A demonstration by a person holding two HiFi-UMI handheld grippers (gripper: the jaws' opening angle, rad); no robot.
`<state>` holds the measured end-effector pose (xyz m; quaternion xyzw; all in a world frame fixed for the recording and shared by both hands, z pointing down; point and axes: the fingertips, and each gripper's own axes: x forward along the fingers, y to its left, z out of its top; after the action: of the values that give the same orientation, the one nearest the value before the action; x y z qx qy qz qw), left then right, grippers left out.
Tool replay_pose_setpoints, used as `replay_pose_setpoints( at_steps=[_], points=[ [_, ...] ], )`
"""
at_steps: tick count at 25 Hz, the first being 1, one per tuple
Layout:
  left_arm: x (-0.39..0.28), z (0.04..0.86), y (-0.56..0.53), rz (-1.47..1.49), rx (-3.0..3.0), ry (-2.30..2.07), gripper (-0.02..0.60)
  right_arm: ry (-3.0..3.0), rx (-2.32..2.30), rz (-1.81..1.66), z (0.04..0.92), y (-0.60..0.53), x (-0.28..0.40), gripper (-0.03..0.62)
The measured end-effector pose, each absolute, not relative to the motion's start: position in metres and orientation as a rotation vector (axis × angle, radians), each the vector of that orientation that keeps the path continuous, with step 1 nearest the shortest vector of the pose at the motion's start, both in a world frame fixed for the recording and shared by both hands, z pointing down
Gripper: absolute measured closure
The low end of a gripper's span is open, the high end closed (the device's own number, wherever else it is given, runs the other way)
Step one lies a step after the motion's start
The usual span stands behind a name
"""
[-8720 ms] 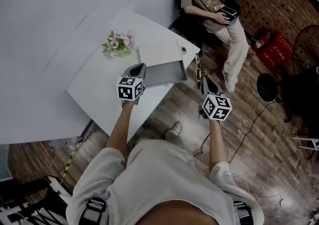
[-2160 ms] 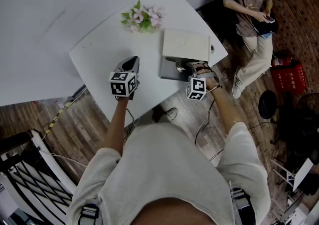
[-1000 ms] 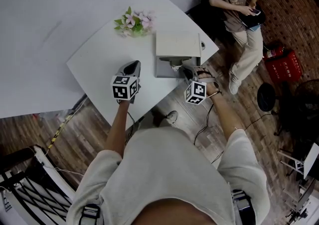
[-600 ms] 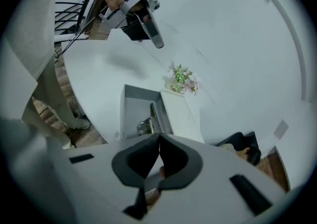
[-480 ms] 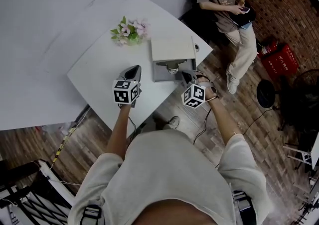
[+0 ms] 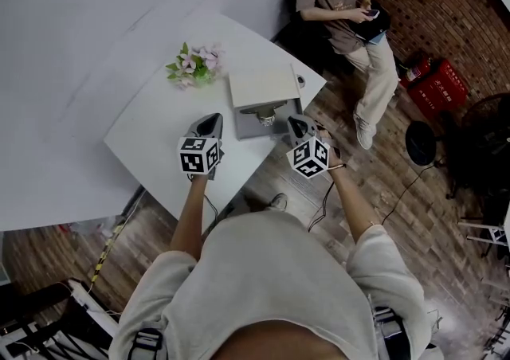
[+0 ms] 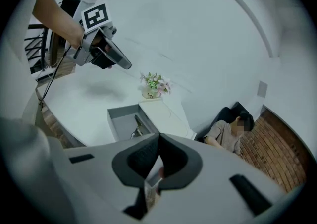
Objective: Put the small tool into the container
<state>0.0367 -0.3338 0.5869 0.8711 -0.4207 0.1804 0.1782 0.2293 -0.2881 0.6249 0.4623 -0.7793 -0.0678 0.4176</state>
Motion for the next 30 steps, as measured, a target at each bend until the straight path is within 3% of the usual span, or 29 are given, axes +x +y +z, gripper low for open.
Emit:
replay_pose_setpoints(
  at_steps=[13,30],
  points=[
    [0.067,0.570,-0.339,0.502,2.543,-1.122,0.572,-2.022,1.640,0.188,0.584,-0.263,0.291,0.594],
    [0.107,0.562,-0.339,0.493,2.607,-1.040,0.572,-1.924,2.015,0.240,0.542,-0.215,0.360,0.595]
  ],
)
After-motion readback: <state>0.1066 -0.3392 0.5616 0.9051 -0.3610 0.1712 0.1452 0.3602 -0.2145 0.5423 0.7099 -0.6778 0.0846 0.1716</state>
